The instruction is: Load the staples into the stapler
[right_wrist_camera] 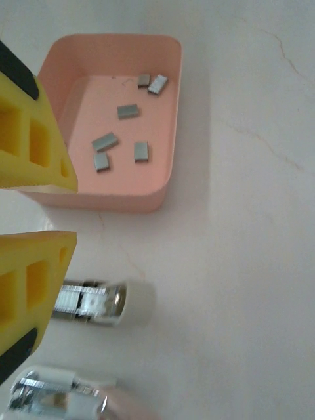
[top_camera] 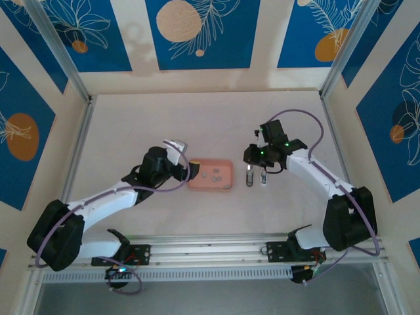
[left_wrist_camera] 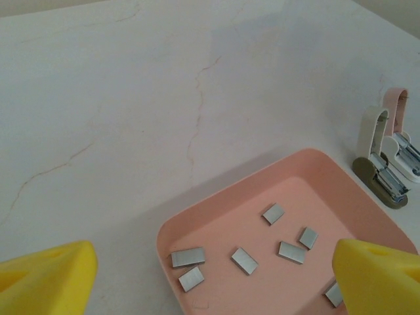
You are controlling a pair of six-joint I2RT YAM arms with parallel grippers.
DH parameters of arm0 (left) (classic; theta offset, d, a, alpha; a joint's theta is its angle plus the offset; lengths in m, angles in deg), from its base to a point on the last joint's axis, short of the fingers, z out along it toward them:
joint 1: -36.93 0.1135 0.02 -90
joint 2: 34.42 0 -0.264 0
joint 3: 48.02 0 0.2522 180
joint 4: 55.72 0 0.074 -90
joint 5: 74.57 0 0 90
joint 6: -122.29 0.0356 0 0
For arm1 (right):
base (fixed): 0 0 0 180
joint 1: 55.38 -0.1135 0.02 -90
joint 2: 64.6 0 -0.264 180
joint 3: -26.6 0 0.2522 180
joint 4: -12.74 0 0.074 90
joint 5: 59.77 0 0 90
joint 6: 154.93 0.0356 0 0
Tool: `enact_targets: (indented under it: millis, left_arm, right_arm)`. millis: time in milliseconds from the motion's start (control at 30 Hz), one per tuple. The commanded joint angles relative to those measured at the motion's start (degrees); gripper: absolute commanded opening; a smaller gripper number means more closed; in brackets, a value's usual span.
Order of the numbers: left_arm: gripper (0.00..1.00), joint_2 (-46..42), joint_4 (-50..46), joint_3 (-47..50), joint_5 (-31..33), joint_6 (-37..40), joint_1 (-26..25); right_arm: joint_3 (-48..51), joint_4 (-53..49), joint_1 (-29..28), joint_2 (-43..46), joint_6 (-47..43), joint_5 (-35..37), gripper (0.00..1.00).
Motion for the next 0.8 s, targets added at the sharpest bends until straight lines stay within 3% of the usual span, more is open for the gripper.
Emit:
enact_targets:
  millis: [0,100,233,533,767]
  left_arm:
    - [0.92,1.24,1.78,-2.3,-1.31,0.33,-0.88]
    - [0.92,1.51,1.81,-2.41,-0.48,-0.62,-1.09]
    - [0.92,1.95,2.39,-2.08,0.12,-0.64,-1.34]
    - [0.92,3.07,5.01,-0.44,0.94,-0.45,-1.76]
    - [0.92,3.34,5.19,0.02,0.74,-0.1,-1.82]
  right_arm:
    - [3.07,-2.03,3.7,3.14,1.45,-2.44,0.22]
    - [4.49,-2.9,7.06,4.14,0.58,-5.02,0.22]
    - [4.37,-5.59,7.31,3.81,-1.06,-1.3,0.22]
    - [7.79,-5.4,-1.75,4.11,0.74,16.57,0.21]
    - [9.74,-2.73,-0.33,3.67,2.96,13.7,0.2]
